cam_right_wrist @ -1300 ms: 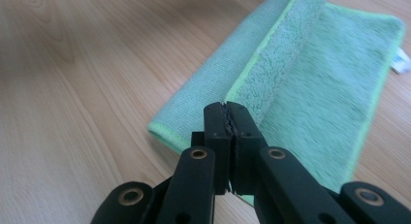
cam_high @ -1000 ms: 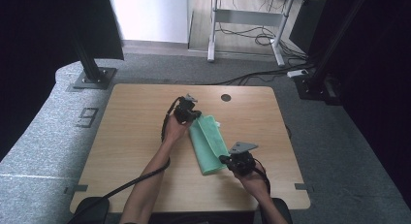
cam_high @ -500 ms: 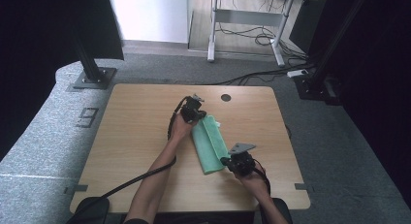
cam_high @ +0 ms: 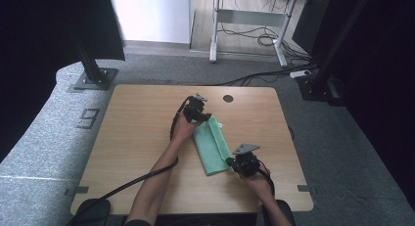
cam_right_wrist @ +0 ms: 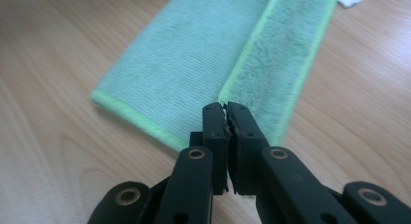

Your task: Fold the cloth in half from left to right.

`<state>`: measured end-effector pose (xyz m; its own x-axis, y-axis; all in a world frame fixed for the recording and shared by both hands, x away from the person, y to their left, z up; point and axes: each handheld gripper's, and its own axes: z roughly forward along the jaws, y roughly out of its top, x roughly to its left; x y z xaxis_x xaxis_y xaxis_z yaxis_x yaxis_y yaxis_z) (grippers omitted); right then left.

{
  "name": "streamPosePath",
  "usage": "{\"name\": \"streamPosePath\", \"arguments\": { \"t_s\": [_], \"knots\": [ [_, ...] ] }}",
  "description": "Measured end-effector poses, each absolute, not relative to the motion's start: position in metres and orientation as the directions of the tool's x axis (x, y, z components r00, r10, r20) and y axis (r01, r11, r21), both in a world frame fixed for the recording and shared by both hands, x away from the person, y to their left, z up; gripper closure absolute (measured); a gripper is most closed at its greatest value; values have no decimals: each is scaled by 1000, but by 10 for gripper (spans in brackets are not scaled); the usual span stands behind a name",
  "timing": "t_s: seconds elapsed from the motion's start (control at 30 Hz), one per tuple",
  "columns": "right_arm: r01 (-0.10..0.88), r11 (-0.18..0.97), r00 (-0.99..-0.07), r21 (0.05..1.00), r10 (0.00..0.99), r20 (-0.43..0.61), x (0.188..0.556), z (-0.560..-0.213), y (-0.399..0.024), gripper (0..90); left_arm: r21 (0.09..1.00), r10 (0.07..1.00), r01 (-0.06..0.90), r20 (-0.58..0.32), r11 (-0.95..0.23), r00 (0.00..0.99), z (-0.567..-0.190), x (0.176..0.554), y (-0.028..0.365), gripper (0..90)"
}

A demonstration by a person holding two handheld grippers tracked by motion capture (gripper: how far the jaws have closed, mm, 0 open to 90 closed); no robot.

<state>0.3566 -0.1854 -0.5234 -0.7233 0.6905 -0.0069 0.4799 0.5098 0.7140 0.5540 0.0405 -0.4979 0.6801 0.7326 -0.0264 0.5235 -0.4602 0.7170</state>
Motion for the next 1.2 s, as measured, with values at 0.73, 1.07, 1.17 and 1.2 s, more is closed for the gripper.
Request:
{"name": "streamPosePath", "arguments": {
  "t_s": [0.73,1.07,1.17,1.2],
  "knots": [
    [504,415,-627,758,779,-10,377,-530,-203,394,723,702,511,-50,-466,710,-509,508,71,212],
    [551,444,-615,707,788,-16,383,-544,-211,362,698,699,534,-67,-477,712,-536,469,79,162],
    [566,418,-613,710,790,23,384,-546,-215,362,684,697,534,-52,-497,716,-543,461,78,159],
    [566,418,-613,711,790,25,384,-546,-215,362,678,700,531,-35,-508,714,-545,460,77,158]
  ]
}}
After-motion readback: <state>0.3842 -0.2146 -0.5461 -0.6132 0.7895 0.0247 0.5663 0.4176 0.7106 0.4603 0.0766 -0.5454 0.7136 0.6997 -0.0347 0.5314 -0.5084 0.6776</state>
